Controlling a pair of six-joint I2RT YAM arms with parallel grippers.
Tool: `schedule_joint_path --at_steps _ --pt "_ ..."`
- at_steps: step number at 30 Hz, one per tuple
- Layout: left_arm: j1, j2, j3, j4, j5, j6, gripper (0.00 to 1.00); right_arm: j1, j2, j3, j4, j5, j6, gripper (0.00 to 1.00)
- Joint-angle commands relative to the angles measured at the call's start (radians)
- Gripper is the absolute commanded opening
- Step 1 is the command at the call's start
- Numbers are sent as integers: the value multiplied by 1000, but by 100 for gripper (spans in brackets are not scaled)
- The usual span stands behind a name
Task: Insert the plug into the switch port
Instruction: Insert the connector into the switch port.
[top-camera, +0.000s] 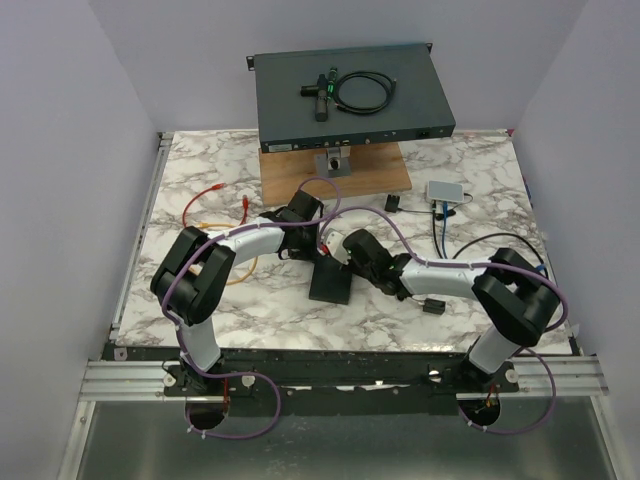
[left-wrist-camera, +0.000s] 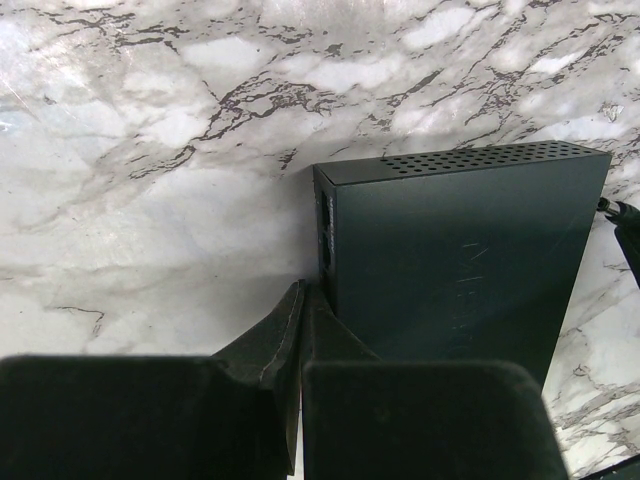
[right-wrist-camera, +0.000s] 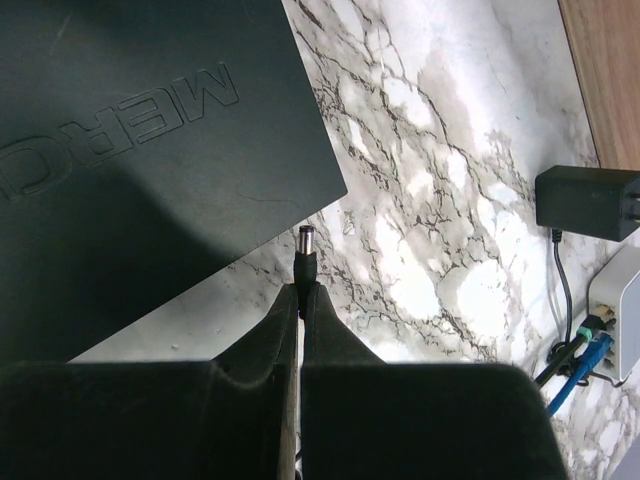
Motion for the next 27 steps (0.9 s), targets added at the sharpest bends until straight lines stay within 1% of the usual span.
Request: schedule_joint_path --at_steps 1,6,15,27 --pt "1 7 17 -10 14 9 0 -4 25 11 13 62 3 1" --pt "1 9 18 -12 15 9 0 -4 6 1 13 24 11 1" --pt "1 7 18 -11 15 9 0 -4 30 21 6 -37 21 1" --pt "1 16 23 -12 16 11 0 -5 46 24 0 -51 22 1"
